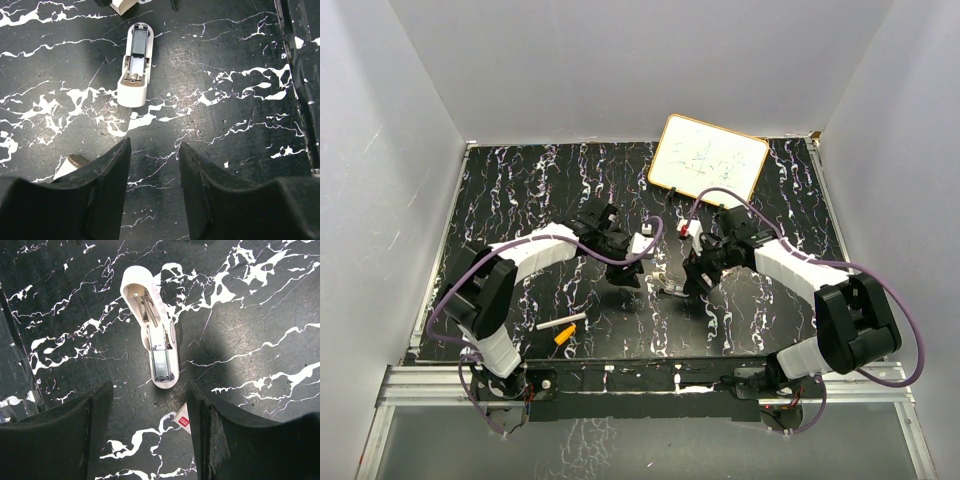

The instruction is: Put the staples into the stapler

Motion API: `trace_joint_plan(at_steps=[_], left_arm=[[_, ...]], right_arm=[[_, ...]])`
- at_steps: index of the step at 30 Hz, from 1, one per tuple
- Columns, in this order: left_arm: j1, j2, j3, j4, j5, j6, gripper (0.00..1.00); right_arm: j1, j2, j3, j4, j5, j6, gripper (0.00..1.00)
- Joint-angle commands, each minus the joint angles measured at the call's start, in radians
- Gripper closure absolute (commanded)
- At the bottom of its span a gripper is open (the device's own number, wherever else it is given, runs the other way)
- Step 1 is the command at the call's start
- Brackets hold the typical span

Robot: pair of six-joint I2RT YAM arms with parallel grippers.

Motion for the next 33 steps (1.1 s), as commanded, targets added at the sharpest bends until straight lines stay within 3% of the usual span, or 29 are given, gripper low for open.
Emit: trace_joint_plan(at_steps=[1,17,33], left_arm=[[-0.026,0.018,0.045,0.002,0.029,0.097,0.57],[-0.085,0.067,0.022,0.22,-0.052,-0.039,0.63],[-0.144,0.031,-0.043,0.36,-0.063,-0.151,0.75]], right_arm=[[0.02,0.006,-0.008,0.046,0.044,-0.02,0.37],[0.051,0.108,-0.02,0.095,0.101,-0.007,0.49],[0.064,0.165,-0.016,0.165,0.167,0.039,0.75]])
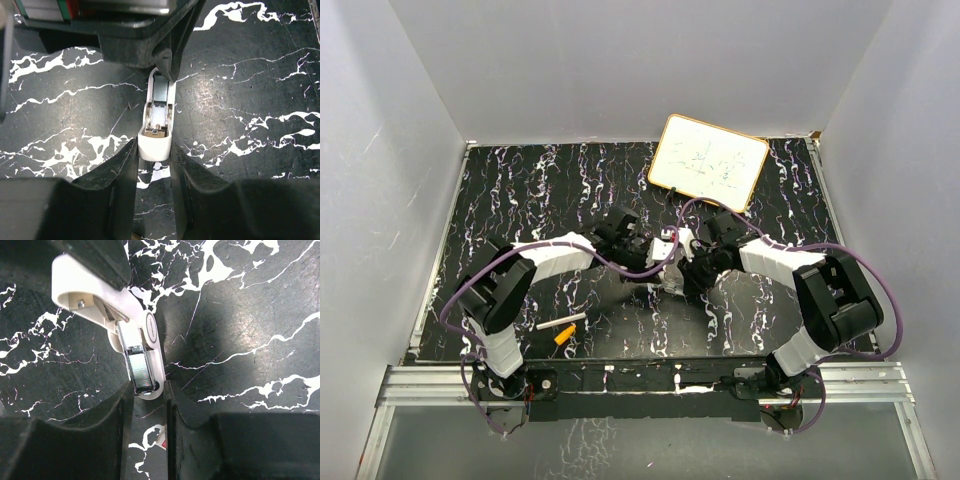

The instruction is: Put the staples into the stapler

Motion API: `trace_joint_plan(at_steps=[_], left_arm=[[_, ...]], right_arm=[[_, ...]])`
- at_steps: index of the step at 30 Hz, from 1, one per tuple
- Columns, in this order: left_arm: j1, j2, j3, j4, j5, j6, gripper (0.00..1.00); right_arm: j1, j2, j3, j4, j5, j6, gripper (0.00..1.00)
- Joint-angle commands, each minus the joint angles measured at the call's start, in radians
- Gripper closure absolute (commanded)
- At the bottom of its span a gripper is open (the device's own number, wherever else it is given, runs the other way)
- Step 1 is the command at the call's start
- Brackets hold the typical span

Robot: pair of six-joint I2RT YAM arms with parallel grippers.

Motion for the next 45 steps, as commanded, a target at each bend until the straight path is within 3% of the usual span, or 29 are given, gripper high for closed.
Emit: trace_joint_plan(at_steps=[1,25,45], left_arm=[[-0.037,-0.049,-0.017,0.049,0.017,-0.026,0.75],[-0.097,0.049,0.008,0.125,-0.049,-0.114,0.79],[-0.096,0.153,0.091,0.155,-0.084,-0.184,0.82]], right_arm=[[0.008,0.026,-0.001,0.084,0.025,0.013,0.76],[0.002,-0.018,-0.003,0.086,0.004,0.004,0.79],[-0.051,-0.07,0.043,-0.042,-0.144,-0.078,0.52]])
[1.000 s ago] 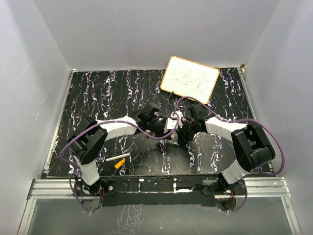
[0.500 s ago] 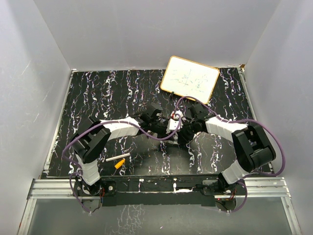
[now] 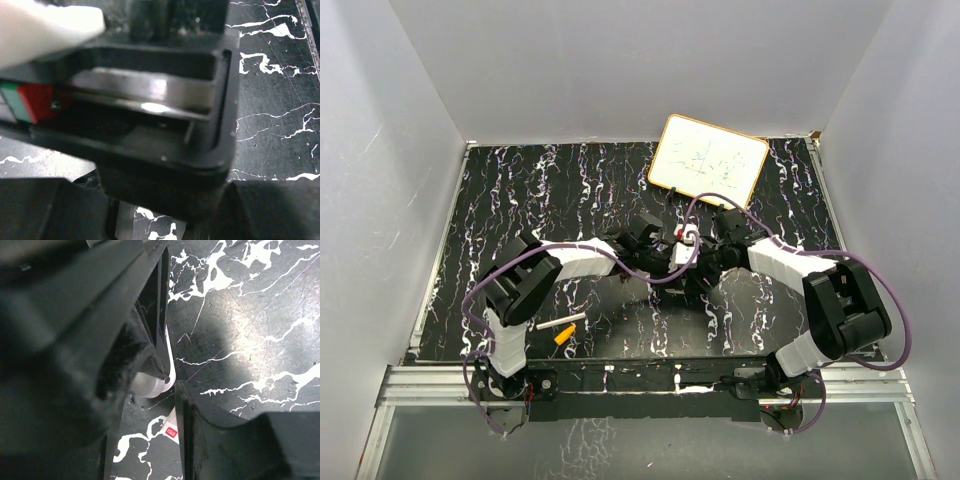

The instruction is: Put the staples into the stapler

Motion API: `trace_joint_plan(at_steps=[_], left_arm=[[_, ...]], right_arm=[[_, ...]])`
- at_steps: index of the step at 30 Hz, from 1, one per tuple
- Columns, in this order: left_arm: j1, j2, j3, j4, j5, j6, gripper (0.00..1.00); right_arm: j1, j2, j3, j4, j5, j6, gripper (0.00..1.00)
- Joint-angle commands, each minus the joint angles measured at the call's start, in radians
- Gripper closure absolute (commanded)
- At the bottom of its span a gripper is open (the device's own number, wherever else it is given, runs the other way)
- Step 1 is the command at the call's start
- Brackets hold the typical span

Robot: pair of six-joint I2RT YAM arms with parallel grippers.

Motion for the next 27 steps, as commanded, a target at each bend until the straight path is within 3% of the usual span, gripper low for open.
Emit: trace_joint_plan(at_steps=[1,8,20,27], left_arm=[[0.005,0.03,0.031,-0.027,-0.044,-0.016,0.82],[0.005,0.018,0.034,-0.031,-0.019,-0.013,0.73],[0.005,-0.066,0.066,-0.09,-0.008,-0.02,0.41],[0.005,-0.134,0.067,-0.172,-0.026,0.045,0.35]], right_arm=[[-0.018,-0.01,0.042,-0.005,-0.064,-0.028,0.51],[-0.08,0.022,0.074,-0.03,-0.126,0.004,0.45],[-0.129,0.019,0.125,-0.074,-0.175,0.024,0.41],[-0.129,0.033,0.151,-0.079,-0.207,0.045,0.4]])
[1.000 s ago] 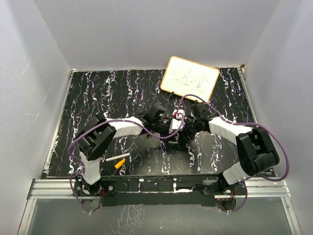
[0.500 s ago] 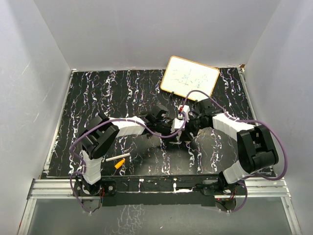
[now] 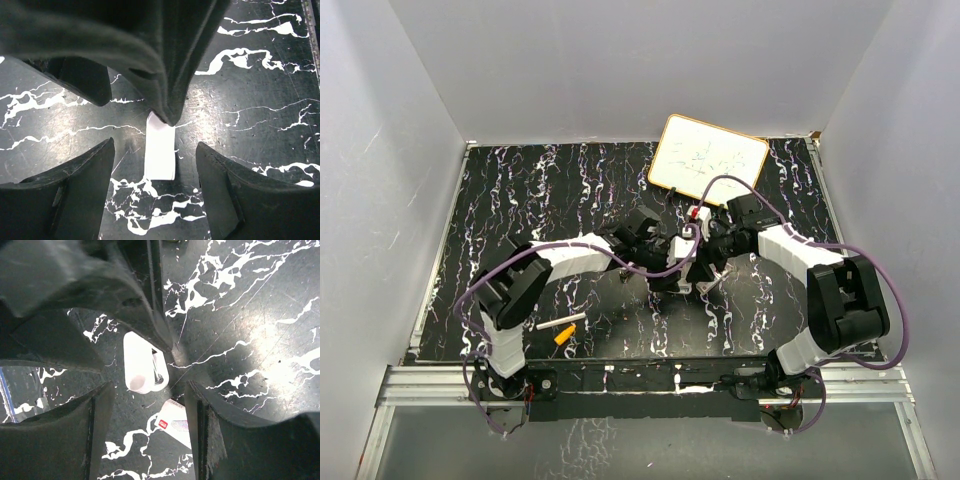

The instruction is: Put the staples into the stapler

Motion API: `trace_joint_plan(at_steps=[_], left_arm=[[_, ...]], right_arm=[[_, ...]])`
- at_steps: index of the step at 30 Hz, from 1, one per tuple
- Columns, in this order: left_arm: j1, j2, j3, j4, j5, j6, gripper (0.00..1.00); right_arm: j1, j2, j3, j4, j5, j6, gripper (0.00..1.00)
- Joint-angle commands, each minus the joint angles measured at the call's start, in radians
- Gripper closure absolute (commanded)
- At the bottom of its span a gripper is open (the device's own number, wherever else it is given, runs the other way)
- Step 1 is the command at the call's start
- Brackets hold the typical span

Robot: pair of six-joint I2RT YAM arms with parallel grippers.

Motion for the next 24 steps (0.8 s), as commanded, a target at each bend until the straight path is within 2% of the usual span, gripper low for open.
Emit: trace_joint_plan(at_steps=[1,8,13,16,24], left_arm=[[0.003,-0.112,0.027,-0.084,0.004,0.06,0.35],[0.016,-0.17,-0.003,-0.143,-0.032,0.106,0.35],[0.045,-0.2,-0.032,-0.155,-0.045,0.125,0.35],[0.069,-0.218,-0.043,-0.176,-0.046,0.135,0.35],[0.119,-0.26,-0.081,-0.19,-0.073,0.139,0.35]], right_arm=[[-0.001,0.013,0.058,0.011,-0.052,0.027,0.41],[0.009,0.06,0.043,0.037,-0.022,0.043,0.55],[0.024,0.105,0.001,0.059,0.084,0.026,0.65],[0.025,0.128,-0.013,0.058,0.129,0.005,0.67],[0.025,0.089,0.025,0.074,0.132,0.034,0.68]])
